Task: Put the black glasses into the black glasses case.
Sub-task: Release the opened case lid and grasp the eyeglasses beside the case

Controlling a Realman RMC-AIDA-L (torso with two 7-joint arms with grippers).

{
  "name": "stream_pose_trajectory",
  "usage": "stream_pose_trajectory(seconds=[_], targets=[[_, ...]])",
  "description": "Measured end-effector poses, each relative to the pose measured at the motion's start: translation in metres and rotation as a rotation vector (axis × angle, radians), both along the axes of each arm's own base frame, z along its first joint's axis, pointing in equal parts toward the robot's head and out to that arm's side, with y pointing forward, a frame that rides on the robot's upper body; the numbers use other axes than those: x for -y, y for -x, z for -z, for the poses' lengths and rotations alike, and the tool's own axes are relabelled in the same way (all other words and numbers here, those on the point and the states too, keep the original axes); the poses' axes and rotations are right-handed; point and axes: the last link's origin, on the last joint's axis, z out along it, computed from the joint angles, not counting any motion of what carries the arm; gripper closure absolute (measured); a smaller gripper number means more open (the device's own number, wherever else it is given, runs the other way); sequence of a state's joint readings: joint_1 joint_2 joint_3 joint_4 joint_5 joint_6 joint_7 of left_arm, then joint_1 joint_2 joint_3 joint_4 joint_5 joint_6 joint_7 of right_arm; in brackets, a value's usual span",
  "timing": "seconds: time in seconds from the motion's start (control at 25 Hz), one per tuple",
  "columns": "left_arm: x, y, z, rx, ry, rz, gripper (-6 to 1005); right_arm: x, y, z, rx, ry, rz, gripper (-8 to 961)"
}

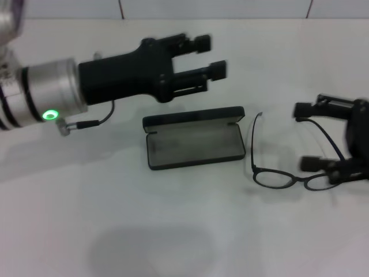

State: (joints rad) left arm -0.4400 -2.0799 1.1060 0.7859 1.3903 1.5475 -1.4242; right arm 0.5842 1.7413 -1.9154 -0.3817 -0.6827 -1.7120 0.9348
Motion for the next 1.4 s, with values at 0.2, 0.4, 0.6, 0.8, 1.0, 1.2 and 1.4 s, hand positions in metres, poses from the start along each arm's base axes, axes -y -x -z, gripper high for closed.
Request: stream_pose_trajectory(seconds=[0.2,0.4,0.6,0.8,1.0,1.2,1.4], targets=[[0.015,0.036,-0.001,0.031,-0.038,-0.104,321,-0.033,0.034,-0.026,0.338,0.018,0.011,107],[0.017,0.045,0.004,0.034,-0.049,-0.129,323,-0.032,0.065,-0.030,0.718,-0.115,0.099,111],[0.011,0.045,0.010,0.034,-0.060,-0.135,325,-0.014,0.056,-0.034,1.081,-0.162,0.195,154],[0.011,0.049,0.010,0.028,-0.070,-0.148,326,-0.014,0.057,-0.007,1.223,-0.134,0.131,155],[0.008,0.048,0.013,0.024,-0.066,-0.151,328,-0.017,0.060,0.013,1.230,-0.163,0.061,158],[0.006,0.046,0.013,0.024,-0.060,-0.150,328,-0.016,0.065,0.025,1.210,-0.160,0.000,228],[0.006,0.047,0.013,0.023,-0.064,-0.151,328,-0.019,0.063,0.046,1.217,-0.119,-0.040,251]])
